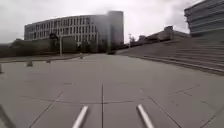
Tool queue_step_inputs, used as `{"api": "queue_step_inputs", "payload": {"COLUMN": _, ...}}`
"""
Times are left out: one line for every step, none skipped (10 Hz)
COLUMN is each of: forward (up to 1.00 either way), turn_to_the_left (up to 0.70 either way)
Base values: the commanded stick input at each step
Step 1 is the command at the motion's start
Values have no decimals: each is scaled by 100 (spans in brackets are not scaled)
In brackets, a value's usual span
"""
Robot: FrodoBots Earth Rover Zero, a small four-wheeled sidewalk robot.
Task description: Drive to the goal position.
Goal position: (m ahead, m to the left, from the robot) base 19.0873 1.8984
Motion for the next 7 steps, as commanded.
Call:
{"api": "queue_step_inputs", "payload": {"forward": 100, "turn_to_the_left": 0}}
{"api": "queue_step_inputs", "payload": {"forward": 100, "turn_to_the_left": 0}}
{"api": "queue_step_inputs", "payload": {"forward": 100, "turn_to_the_left": 0}}
{"api": "queue_step_inputs", "payload": {"forward": 100, "turn_to_the_left": 0}}
{"api": "queue_step_inputs", "payload": {"forward": 100, "turn_to_the_left": 0}}
{"api": "queue_step_inputs", "payload": {"forward": 100, "turn_to_the_left": 0}}
{"api": "queue_step_inputs", "payload": {"forward": 100, "turn_to_the_left": 0}}
